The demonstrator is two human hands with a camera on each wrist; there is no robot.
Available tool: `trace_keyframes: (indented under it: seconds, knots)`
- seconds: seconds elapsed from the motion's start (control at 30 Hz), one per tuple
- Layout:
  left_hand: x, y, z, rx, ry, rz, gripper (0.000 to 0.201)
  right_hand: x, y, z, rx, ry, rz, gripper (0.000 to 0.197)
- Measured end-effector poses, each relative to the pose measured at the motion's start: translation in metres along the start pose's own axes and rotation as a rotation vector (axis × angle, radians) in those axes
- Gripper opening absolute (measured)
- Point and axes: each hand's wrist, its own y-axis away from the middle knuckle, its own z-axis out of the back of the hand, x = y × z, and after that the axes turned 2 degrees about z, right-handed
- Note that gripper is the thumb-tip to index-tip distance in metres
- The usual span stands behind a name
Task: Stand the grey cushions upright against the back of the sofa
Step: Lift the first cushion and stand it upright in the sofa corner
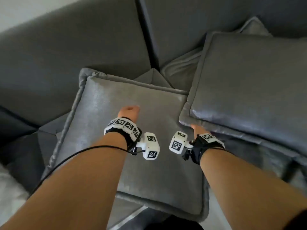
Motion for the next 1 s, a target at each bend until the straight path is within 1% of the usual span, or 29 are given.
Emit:
trace_keyframes:
  seconds: [0.03, 0.07, 0.1, 0.13, 0.2, 0.27, 0.3, 0.33, 0.37, 0.4, 0.47, 0.53, 0.57, 0.63, 0.67, 0.7, 0.73, 0.77, 0.8, 0.9, 1.0]
  knots:
    - [0.002, -0.004, -0.007, 0.031, -0.006, -0.008, 0.042, -0.004, -0.010, -0.005, 0.005, 0.054, -0.029, 0.073]
    - [0.007, -0.015, -0.017, 0.048, -0.026, -0.012, 0.042, -0.007, -0.015, -0.010, -0.009, -0.059, -0.118, 0.076]
    - [0.008, -0.019, -0.024, 0.080, -0.028, -0.017, 0.042, -0.012, -0.019, -0.015, 0.007, -0.137, -0.236, 0.080]
    - [0.011, -0.026, -0.035, 0.114, -0.017, -0.017, 0.042, -0.017, -0.023, -0.018, 0.003, -0.192, -0.312, 0.086]
    - [0.012, -0.031, -0.054, 0.159, -0.024, -0.024, 0.043, -0.029, -0.029, -0.029, 0.007, -0.267, -0.392, 0.106]
    - [0.013, -0.037, -0.071, 0.179, -0.033, -0.039, 0.045, -0.044, -0.040, -0.039, 0.020, -0.250, -0.436, 0.139]
    - [0.013, -0.039, -0.077, 0.190, -0.040, -0.045, 0.046, -0.054, -0.051, -0.043, 0.045, -0.245, -0.449, 0.152]
    - [0.013, -0.041, -0.082, 0.198, -0.052, -0.039, 0.047, -0.061, -0.059, -0.046, 0.049, -0.254, -0.474, 0.161]
    - [0.012, -0.043, -0.086, 0.202, -0.059, -0.044, 0.047, -0.066, -0.065, -0.047, 0.072, -0.249, -0.498, 0.165]
    - [0.011, -0.046, -0.089, 0.211, -0.080, -0.045, 0.048, -0.063, -0.064, -0.047, 0.065, -0.248, -0.503, 0.167]
    - [0.010, -0.050, -0.091, 0.230, -0.116, -0.050, 0.051, -0.065, -0.071, -0.045, 0.072, -0.245, -0.480, 0.166]
    - [0.011, -0.053, -0.093, 0.245, -0.143, -0.064, 0.054, -0.064, -0.077, -0.045, 0.107, -0.245, -0.427, 0.158]
    - [0.012, -0.054, -0.092, 0.249, -0.157, -0.068, 0.055, -0.062, -0.079, -0.045, 0.119, -0.238, -0.384, 0.150]
    - [0.013, -0.054, -0.089, 0.237, -0.168, -0.074, 0.056, -0.058, -0.077, -0.045, 0.170, -0.210, -0.271, 0.123]
    - [0.013, -0.053, -0.086, 0.229, -0.174, -0.069, 0.058, -0.055, -0.076, -0.045, 0.184, -0.221, -0.207, 0.116]
    - [0.011, -0.050, -0.082, 0.227, -0.177, -0.065, 0.063, -0.050, -0.071, -0.044, 0.186, -0.276, -0.183, 0.120]
    - [0.009, -0.047, -0.077, 0.230, -0.179, -0.061, 0.071, -0.042, -0.062, -0.042, 0.184, -0.412, -0.198, 0.128]
    - [0.006, -0.044, -0.072, 0.248, -0.176, -0.056, 0.080, -0.039, -0.059, -0.044, 0.153, -0.489, -0.221, 0.130]
    - [0.001, -0.038, -0.066, 0.273, -0.164, -0.052, 0.084, -0.033, -0.054, -0.044, 0.135, -0.539, -0.228, 0.126]
    - [-0.018, -0.016, -0.034, 0.301, -0.131, -0.063, 0.062, 0.006, -0.004, -0.032, 0.070, -0.501, -0.243, 0.111]
    - [-0.029, -0.004, -0.007, 0.288, -0.125, -0.090, 0.057, 0.025, 0.023, -0.027, -0.004, -0.502, -0.237, 0.104]
